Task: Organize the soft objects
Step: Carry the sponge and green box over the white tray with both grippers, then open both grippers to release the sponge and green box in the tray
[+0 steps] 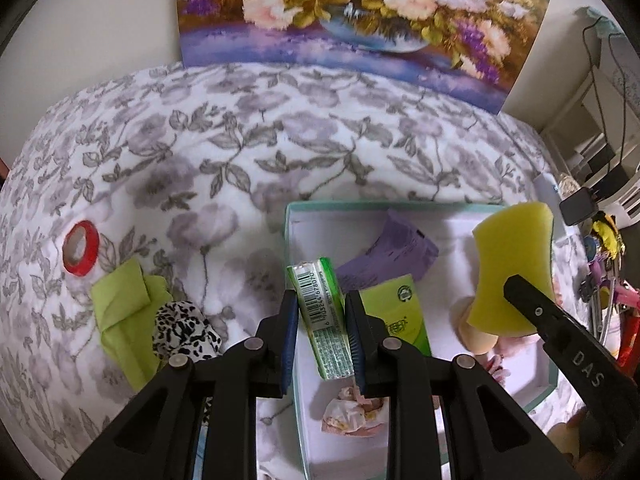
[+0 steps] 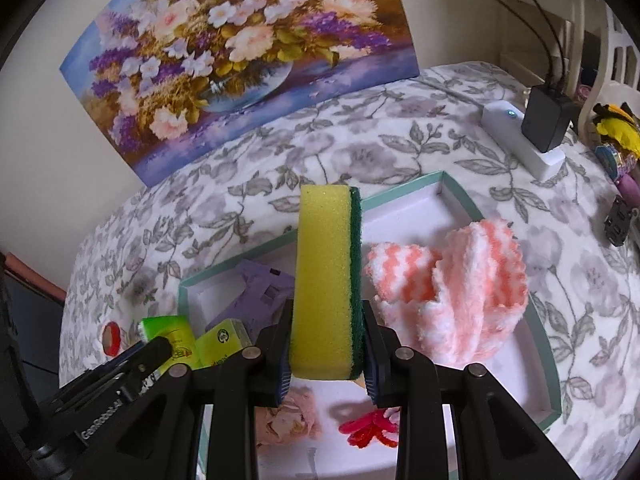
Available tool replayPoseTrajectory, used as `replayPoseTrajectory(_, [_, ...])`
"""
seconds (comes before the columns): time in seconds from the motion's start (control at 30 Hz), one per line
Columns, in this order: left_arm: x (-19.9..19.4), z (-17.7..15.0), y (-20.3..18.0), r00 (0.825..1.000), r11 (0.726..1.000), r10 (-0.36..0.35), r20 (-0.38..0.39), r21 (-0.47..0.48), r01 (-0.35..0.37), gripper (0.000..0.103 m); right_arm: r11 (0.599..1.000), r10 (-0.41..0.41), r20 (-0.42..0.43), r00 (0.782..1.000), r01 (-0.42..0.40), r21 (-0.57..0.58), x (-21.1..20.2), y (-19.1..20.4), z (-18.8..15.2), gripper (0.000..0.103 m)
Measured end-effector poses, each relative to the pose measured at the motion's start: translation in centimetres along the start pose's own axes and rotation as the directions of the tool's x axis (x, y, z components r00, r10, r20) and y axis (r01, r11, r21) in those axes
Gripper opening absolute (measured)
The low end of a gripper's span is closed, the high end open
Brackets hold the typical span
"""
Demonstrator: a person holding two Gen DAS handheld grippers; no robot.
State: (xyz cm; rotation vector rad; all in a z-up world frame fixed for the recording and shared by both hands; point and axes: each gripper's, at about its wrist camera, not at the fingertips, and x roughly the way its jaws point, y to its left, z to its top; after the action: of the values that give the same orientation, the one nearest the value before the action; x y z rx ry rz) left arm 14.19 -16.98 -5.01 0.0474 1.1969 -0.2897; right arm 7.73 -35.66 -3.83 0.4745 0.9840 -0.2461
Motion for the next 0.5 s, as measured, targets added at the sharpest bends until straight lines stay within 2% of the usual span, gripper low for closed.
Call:
replayPoseTrajectory(0.23, [1.6, -0.2, -0.4, 1.0, 1.0, 0.015, -0.025, 0.016, -0.015, 0.025, 1.0, -0.01, -0.03, 0.999, 0.01, -0.004, 1.0, -0.2, -0.2, 0.03])
replayPoseTrajectory(0.5, [0.9, 0.2, 0.0, 1.0, 1.0, -0.004, -0.026, -0.013, 0.004, 0.026, 0.999, -0.017, -0.04, 0.999, 0.016, -0.03, 0.8, 0.2, -0.1, 0.032])
